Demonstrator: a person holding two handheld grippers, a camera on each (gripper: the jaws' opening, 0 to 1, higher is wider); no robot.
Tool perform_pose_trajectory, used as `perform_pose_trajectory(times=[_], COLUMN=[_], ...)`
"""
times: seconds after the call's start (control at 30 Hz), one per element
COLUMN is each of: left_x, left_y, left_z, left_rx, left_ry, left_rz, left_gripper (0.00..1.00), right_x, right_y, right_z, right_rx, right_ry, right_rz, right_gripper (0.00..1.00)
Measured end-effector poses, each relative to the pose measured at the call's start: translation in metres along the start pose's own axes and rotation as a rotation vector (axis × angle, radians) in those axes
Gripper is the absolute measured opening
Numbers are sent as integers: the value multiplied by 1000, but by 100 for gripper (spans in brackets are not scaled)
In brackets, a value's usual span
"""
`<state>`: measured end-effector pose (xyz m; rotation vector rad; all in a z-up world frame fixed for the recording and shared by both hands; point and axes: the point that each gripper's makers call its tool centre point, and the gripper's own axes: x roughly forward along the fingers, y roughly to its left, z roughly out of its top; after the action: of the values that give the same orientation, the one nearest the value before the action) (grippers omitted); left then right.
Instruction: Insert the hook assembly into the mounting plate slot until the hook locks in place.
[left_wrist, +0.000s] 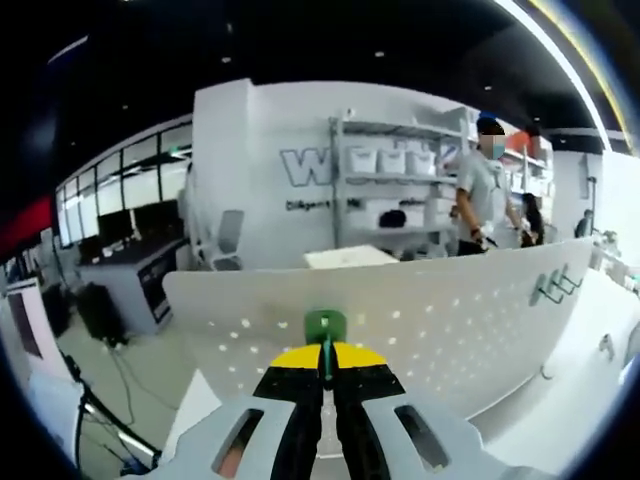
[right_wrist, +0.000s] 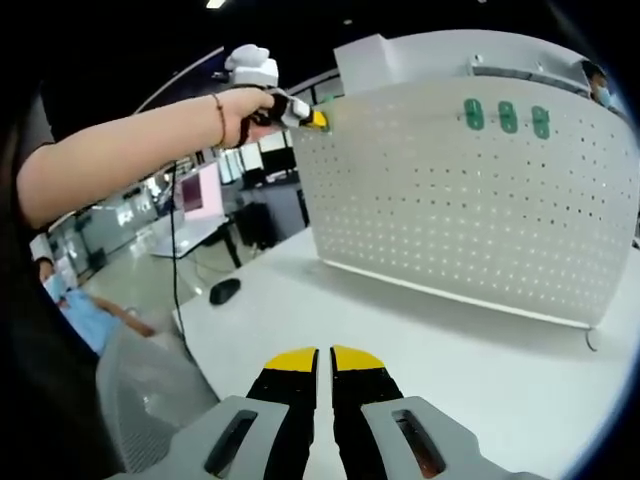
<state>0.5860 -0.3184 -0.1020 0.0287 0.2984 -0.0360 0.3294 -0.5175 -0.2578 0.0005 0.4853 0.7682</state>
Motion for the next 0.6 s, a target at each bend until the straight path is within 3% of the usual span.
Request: perform_pose_trajectory(times=[0.6], left_x=[11], left_y=[6], left_z=[0], left_rx=[-10], left_ry=[19], left_rz=[-1], left_gripper=[2], right_x=[0], right_y=[-2], right_z=[1], right_rx=[1], right_ry=[-1], right_rz=[-2], right_gripper=[2])
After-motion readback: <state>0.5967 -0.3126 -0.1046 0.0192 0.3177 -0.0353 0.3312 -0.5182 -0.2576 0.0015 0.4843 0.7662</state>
